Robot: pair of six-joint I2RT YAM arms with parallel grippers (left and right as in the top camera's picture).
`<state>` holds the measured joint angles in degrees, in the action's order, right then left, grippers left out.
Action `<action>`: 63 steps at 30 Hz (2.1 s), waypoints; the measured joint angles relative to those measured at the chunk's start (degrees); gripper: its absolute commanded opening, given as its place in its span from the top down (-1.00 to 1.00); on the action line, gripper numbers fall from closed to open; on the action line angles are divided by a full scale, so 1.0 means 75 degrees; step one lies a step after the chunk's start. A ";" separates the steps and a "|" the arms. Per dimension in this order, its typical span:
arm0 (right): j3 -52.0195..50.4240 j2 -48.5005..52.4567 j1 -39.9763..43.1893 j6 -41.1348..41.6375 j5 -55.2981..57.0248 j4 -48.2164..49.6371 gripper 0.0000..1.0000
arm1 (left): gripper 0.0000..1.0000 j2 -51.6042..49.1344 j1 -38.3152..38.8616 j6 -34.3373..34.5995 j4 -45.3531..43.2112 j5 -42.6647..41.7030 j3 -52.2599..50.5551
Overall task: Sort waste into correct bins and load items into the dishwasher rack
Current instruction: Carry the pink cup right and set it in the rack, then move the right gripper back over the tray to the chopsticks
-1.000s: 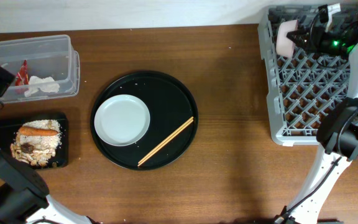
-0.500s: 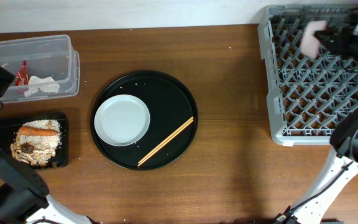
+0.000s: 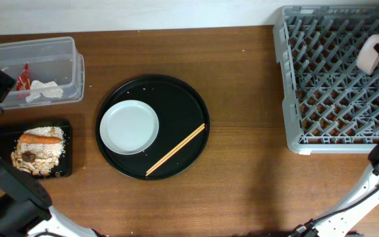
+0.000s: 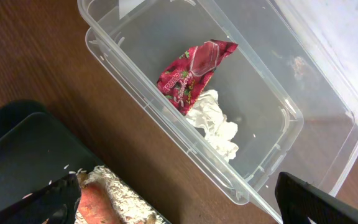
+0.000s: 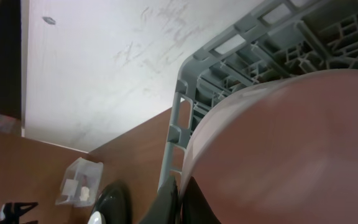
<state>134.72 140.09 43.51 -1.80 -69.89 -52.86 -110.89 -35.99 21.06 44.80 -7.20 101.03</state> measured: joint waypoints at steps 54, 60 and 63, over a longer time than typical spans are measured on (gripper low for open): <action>-0.1084 -0.5155 -0.1716 0.2043 0.5543 -0.4438 -0.97 | -0.99 0.0000 0.0000 0.0000 0.0000 0.0000 0.0000; -0.1314 -0.5141 -0.4575 0.2084 0.5572 -0.4532 -0.97 | -0.99 0.0000 0.0003 0.0000 0.0000 0.0000 0.0000; -0.1874 -0.4986 -0.6024 0.2798 0.5907 -0.3783 -0.97 | -0.99 0.0000 0.0000 0.0000 0.0003 0.0000 0.0000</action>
<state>120.66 102.69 -1.67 19.18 -25.58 -81.23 -110.89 -35.99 21.06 44.82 -7.20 101.03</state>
